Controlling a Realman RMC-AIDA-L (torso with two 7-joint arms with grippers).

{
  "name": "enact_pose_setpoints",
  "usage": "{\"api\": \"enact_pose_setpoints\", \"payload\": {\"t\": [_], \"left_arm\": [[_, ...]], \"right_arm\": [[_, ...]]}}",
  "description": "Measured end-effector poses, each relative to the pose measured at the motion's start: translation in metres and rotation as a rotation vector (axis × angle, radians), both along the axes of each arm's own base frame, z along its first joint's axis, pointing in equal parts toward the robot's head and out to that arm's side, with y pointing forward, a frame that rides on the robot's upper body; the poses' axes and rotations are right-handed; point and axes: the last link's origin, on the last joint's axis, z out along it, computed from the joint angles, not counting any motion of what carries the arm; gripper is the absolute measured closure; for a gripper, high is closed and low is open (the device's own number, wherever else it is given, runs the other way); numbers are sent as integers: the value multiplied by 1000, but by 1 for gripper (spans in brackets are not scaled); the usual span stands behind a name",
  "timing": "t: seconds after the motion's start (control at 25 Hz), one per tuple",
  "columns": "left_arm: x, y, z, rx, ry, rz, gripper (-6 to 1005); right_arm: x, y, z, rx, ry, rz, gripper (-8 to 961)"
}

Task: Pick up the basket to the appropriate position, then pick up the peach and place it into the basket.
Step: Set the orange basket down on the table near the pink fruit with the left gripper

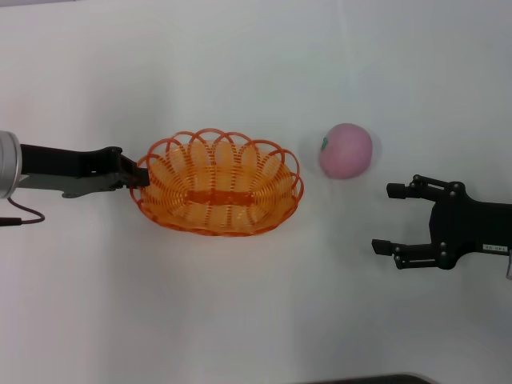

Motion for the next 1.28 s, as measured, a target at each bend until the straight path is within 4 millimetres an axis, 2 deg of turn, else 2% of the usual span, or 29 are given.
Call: {"api": "enact_pose_setpoints", "payload": {"t": [1.28], "left_arm": [[-15, -7, -1, 47, -35, 51, 944]], "right_arm": [[1, -1, -3, -10, -8, -3, 13]]}}
